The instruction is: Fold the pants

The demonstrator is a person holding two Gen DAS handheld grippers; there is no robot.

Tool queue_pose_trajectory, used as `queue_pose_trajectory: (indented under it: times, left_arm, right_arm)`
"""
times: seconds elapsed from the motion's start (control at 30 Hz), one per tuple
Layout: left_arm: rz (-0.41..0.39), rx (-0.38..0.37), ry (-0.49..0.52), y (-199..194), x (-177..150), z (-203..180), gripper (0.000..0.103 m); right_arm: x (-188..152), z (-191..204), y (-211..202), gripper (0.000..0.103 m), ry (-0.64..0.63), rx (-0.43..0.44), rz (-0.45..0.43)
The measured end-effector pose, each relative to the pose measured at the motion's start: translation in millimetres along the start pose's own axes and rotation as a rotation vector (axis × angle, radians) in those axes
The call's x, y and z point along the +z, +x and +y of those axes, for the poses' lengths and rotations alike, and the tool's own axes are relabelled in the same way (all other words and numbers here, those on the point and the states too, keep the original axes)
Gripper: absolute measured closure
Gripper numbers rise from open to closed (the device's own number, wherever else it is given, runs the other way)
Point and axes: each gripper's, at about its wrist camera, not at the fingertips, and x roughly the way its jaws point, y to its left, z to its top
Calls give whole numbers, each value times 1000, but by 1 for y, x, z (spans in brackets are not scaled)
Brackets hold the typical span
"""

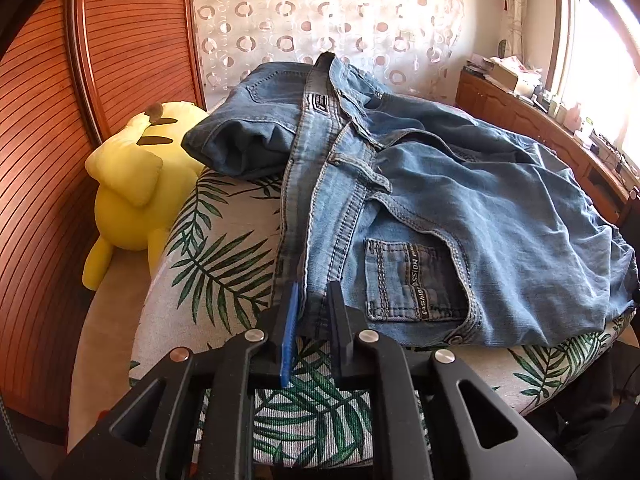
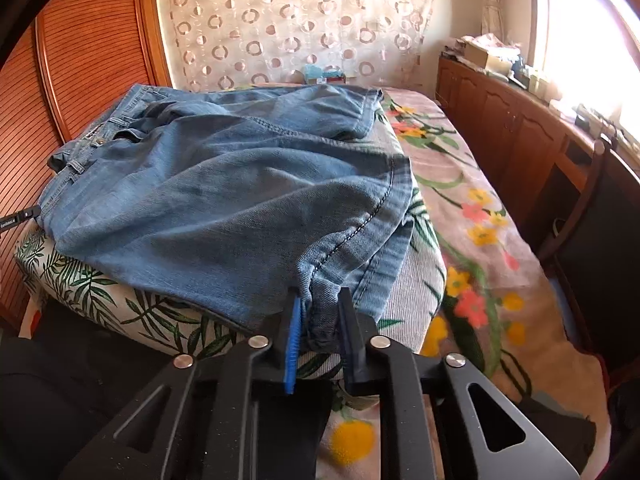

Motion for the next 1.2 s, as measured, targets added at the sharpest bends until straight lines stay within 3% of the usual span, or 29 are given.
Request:
queue_pose_trajectory:
  times: [0.17,0.3,0.37,0.5,0.97,1.2]
  left_arm:
    - [-12,5,29,-8,1,-4,73]
    - [-21,3,42,-13,3,-5,55]
    - [-22,1,45,-12,5,-5,53]
    - [-20,-14,38,-10,8,-3,21]
    - [16,-3,40,10,11,3,21]
    - [43,-7,13,19,5,11,34]
  right_arm:
    - [7,1,-10,94,-5,-14,-45]
    - [12,4,-15,95,-11,-18,-73]
    - [13,5,-16,96,-11,-18,-83]
    - [17,6,-16,96,-14,-21,-97]
    - [24,4,-15,96,-3,-22,-138]
    - [22,2,-13,96,0,-17,-133]
